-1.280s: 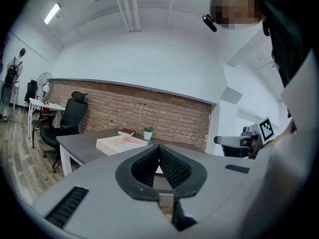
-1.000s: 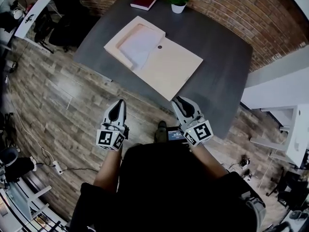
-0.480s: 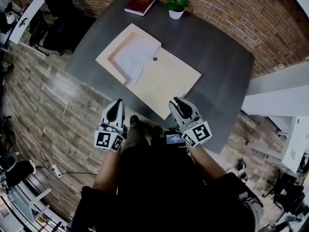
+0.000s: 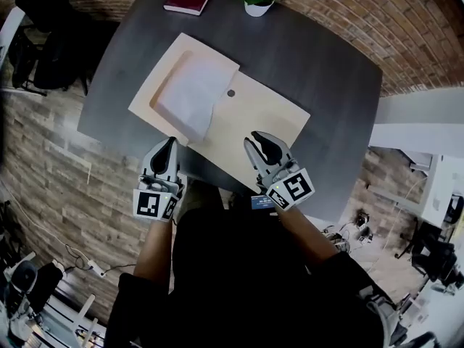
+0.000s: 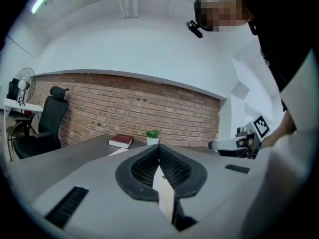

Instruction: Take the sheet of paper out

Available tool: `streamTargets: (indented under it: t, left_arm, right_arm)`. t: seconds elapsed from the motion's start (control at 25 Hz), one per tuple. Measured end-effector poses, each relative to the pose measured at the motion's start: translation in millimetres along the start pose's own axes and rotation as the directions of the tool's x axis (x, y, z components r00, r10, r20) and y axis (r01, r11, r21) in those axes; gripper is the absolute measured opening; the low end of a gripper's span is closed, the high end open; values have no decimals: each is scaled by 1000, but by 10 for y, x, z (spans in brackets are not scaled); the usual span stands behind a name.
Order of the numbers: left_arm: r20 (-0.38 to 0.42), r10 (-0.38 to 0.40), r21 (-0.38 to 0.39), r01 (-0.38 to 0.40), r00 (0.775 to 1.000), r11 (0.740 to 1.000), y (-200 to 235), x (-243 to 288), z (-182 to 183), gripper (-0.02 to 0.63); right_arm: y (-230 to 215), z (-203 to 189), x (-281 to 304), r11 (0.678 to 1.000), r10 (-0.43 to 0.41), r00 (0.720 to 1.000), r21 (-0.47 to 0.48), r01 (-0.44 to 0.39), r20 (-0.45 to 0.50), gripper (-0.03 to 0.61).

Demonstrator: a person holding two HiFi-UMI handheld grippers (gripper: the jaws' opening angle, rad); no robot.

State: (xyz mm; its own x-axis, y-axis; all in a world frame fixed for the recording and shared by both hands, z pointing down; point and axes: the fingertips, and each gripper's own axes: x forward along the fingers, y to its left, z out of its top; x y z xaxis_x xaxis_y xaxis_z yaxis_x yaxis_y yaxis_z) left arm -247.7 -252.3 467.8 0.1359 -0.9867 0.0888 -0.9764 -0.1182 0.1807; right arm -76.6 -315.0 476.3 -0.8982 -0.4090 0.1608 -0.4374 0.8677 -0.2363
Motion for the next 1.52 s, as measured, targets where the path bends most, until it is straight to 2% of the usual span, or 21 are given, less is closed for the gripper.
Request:
streamTargets:
  t: [0.16, 0.28, 0.48, 0.68, 0.84, 0.96, 1.04, 1.2, 1.32, 1.4, 1.52]
  left_arm:
    - [-23, -53, -20, 52, 998, 998, 359, 281, -47, -5]
    - [-44, -107, -23, 106, 993, 994, 491, 458, -106, -5]
    - [-93, -233, 11, 235, 968, 972, 492, 684, -224, -5]
    - [-105, -315, -30, 313, 943, 949, 541, 803, -291, -5]
    - [-114, -371, -26, 371, 921, 928, 565, 821, -281, -5]
    - [-97, -385, -33, 384, 918, 923, 629, 858, -236, -5]
    - [-82, -383, -46, 380, 920, 924, 681, 882, -217, -5]
    - [-58, -378, -70, 374, 924, 925, 745, 916, -180, -5]
    - [-51, -377, -74, 373, 925, 925, 769, 917, -173, -5]
    - [-51, -373, -80, 368, 927, 926, 785, 910, -179, -5]
    - [-56, -372, -78, 367, 927, 927, 793, 892, -196, -5]
  right_arm:
    - [-118, -166, 463, 997, -58, 994, 53, 63, -90, 86]
    - [-185, -371, 744, 988, -92, 980, 107, 112, -178, 86]
    - [-331, -750, 1134, 967, -159, 943, 147, 209, -293, 86]
    - [-469, -1073, 1468, 954, -195, 905, 143, 265, -379, 86]
    - [-555, -1259, 1633, 939, -227, 871, 140, 314, -435, 87]
    - [-626, -1318, 1723, 930, -251, 851, 127, 344, -461, 87]
    - [-653, -1373, 1773, 931, -266, 826, 89, 353, -496, 87]
    - [-680, -1538, 1824, 945, -292, 734, -65, 322, -613, 87]
    - [-692, -1600, 1838, 947, -314, 680, -172, 270, -663, 87]
    - [-700, -1625, 1844, 945, -327, 655, -223, 239, -681, 87]
    - [-697, -1652, 1860, 947, -322, 642, -246, 208, -695, 87]
